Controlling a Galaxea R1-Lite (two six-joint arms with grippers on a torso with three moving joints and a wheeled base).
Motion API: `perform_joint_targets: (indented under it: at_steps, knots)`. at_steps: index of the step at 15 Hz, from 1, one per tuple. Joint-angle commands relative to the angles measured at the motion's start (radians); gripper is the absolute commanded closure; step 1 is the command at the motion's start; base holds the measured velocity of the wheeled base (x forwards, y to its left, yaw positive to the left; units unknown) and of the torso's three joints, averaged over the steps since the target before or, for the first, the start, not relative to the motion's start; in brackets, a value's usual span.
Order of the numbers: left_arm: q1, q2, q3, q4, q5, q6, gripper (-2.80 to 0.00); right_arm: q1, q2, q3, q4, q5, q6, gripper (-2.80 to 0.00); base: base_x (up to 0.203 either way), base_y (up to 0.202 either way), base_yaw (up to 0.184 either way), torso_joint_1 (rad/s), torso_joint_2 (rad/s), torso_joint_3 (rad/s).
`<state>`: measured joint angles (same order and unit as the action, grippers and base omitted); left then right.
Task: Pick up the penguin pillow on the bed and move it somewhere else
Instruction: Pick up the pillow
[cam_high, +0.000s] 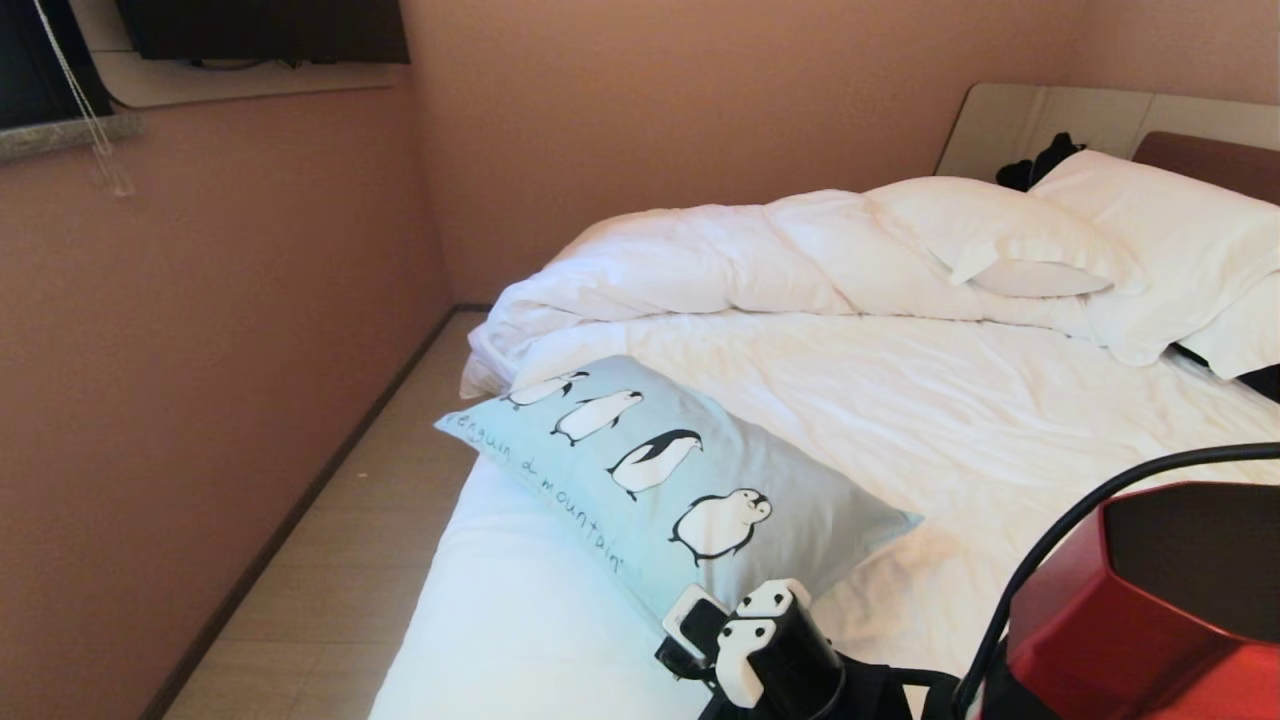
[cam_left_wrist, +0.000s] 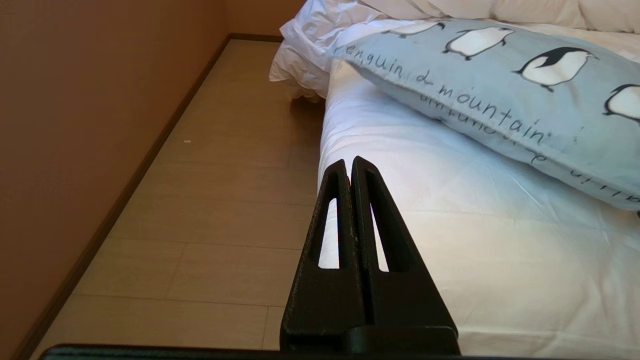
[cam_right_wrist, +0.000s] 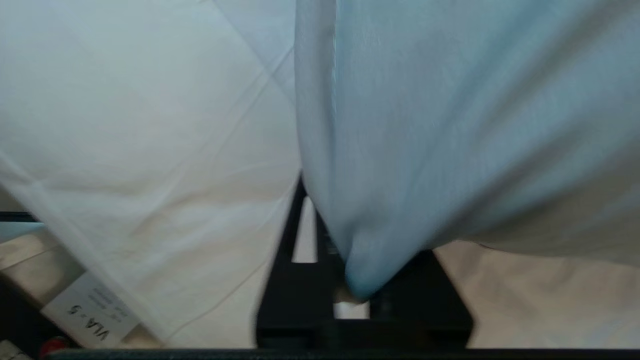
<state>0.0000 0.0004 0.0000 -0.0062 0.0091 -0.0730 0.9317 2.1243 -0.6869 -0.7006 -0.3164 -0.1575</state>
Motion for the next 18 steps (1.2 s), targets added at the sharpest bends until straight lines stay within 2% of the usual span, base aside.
perform_joint_targets:
  at_steps: [1,8,11,14,15,16,18]
  knots:
    - [0.000,0.001,0.003,0.000,0.000,-0.001,0.00,0.007,-0.007,0.007,-0.004,-0.003,-0.002,-2.80,0.000,0.000,0.000,0.000,0.00,0.000]
    - [0.000,0.000,0.003,0.000,0.002,-0.001,0.00,0.025,-0.248,0.085,0.000,0.045,-0.032,-2.80,0.000,0.000,0.000,0.000,0.00,0.000]
    - [0.000,0.001,0.003,0.000,0.001,-0.001,0.00,-0.006,-0.398,0.065,0.076,0.053,-0.029,-2.80,0.000,0.000,0.000,0.000,0.00,0.000]
    - [0.000,0.000,0.003,0.000,0.002,-0.001,0.00,-0.188,-0.419,-0.041,0.186,0.063,0.019,-2.80,0.000,0.000,0.000,0.000,0.00,0.000]
    - [0.000,0.000,0.003,0.000,0.002,-0.001,0.00,-0.248,-0.395,-0.109,0.229,0.081,0.063,-2.80,0.000,0.000,0.000,0.000,0.00,0.000]
    - [0.000,0.000,0.003,0.000,0.001,-0.001,0.00,-0.291,-0.358,-0.183,0.276,0.094,0.127,0.00,0.000,0.000,0.000,0.000,0.00,0.000]
    - [0.000,0.001,0.003,0.000,0.002,-0.001,0.00,-0.370,-0.288,-0.327,0.423,0.114,0.249,0.00,0.000,0.000,0.000,0.000,0.00,0.000]
